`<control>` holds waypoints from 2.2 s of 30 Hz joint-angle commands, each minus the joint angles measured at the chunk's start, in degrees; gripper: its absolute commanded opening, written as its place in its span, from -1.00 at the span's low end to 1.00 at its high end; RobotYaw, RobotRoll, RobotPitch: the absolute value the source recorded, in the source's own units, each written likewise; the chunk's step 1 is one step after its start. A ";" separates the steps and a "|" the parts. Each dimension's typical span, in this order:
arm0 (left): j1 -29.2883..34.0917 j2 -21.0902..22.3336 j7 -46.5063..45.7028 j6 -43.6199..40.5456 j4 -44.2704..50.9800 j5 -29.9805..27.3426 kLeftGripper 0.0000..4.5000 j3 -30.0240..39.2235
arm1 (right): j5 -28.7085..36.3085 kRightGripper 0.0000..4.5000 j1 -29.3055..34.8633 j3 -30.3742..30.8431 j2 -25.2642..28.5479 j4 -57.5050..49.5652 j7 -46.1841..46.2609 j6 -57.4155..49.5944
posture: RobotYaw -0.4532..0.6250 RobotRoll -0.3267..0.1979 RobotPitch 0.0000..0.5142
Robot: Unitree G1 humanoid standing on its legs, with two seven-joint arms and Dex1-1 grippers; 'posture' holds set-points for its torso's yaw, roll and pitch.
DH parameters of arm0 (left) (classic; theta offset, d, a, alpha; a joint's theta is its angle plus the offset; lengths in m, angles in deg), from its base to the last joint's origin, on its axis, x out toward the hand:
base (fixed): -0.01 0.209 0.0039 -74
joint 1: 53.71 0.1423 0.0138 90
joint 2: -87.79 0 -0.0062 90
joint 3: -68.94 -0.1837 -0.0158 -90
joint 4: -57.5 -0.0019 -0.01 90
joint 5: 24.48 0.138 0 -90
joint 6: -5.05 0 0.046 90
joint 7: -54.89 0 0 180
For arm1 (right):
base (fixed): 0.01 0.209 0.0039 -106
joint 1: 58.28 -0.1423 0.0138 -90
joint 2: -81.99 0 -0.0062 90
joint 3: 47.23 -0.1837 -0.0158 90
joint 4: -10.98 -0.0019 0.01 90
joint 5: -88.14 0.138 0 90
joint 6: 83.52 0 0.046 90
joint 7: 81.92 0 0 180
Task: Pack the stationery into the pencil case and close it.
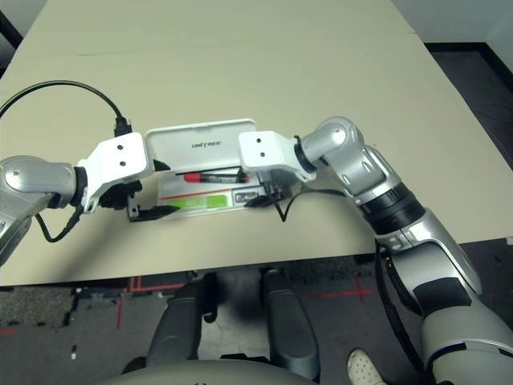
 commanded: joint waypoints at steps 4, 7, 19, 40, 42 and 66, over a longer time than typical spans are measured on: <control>1.23 1.39 0.37 0.24 0.27 -0.20 1.00 0.94 | 5.79 0.99 1.04 -7.59 5.37 -3.55 -0.46 -6.86 | -0.08 0.25 -0.12; 1.77 1.84 0.39 0.43 -0.13 -0.15 1.00 1.60 | 8.16 0.99 1.97 -10.18 8.93 -5.42 -0.66 -12.93 | -0.09 0.25 -0.12; 1.16 2.81 1.48 3.52 -5.53 1.12 1.00 1.56 | 14.05 0.99 4.36 -15.62 19.13 -7.24 -1.55 -22.14 | -0.17 0.25 -0.15; -9.66 -8.45 -1.76 19.04 -40.84 12.17 -0.98 -0.72 | 15.29 1.00 6.99 -15.93 19.49 -9.28 1.39 -22.81 | -0.24 0.25 -0.21; -11.19 -10.36 -1.75 20.10 -42.91 12.63 -0.98 -0.80 | 15.31 1.00 7.19 -16.05 19.73 -9.72 1.55 -22.93 | -0.24 0.25 -0.21; -9.79 -9.14 9.84 20.09 -34.75 10.09 -0.98 -0.18 | 14.88 1.00 8.29 -14.43 22.25 -10.65 2.02 -23.21 | -0.26 0.25 -0.23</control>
